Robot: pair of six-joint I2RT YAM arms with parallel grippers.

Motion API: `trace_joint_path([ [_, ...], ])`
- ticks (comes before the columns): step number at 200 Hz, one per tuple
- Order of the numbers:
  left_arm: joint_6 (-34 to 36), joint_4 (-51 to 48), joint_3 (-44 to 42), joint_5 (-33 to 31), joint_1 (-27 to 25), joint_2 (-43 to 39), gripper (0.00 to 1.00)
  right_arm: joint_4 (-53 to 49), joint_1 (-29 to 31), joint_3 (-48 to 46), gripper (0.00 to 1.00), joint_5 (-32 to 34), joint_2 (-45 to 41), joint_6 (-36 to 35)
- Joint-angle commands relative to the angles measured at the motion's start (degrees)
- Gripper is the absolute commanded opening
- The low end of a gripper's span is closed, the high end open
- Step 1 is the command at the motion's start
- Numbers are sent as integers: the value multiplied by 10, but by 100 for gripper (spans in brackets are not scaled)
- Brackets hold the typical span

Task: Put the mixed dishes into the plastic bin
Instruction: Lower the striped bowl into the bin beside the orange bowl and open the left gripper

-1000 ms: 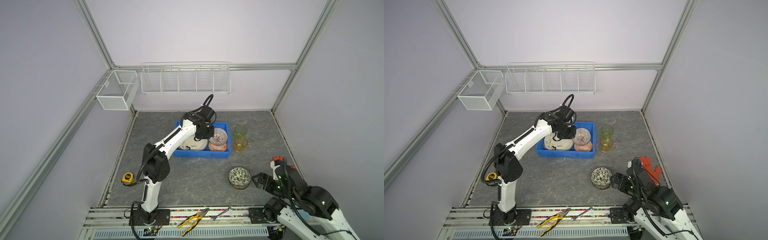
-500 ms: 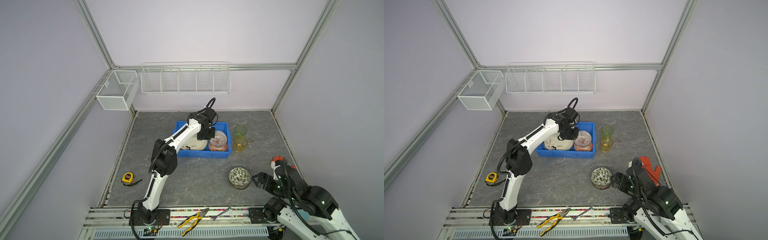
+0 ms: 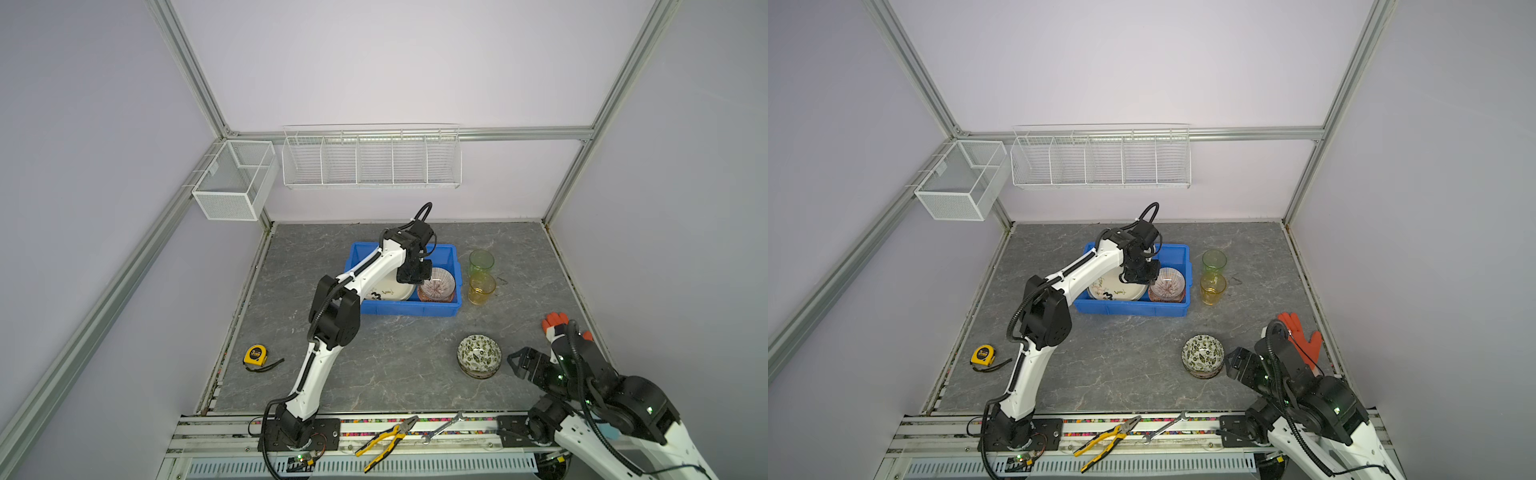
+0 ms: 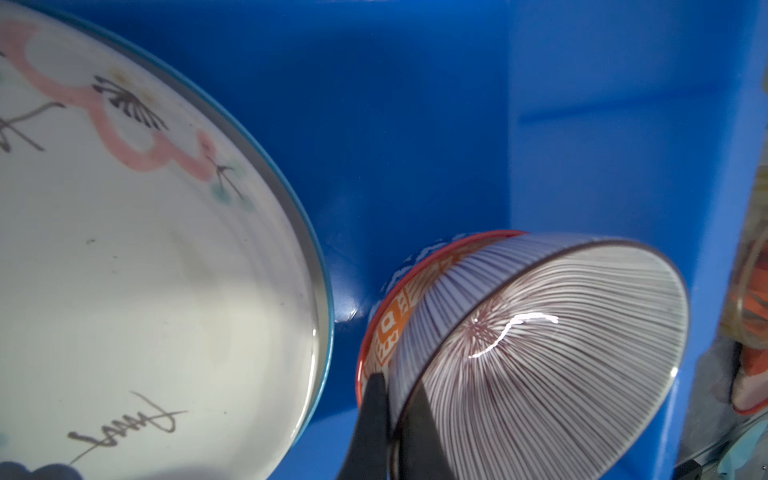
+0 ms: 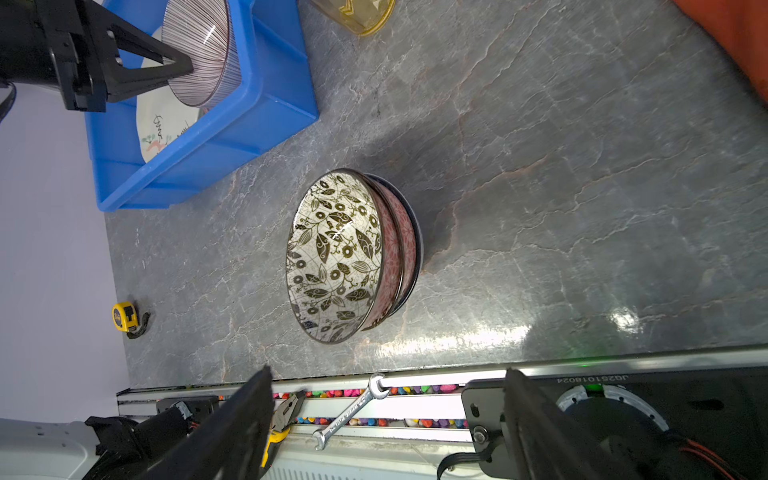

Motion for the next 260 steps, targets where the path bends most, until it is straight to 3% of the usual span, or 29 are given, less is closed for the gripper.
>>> trace_joint_path([
  [1,12,11,20,29,1,3,0,-10,1,-4,88,10,0,17],
  [159,2,30,-34,50,0,-31,31,-11,0,9,88,6,9,11],
  [208,-4,34,-40,59,0,-54,55,-1,1,9,88,-6,20,3],
  [260,-6,36,-66,53,0,-88,70,11,1,16,88,-19,53,-9],
])
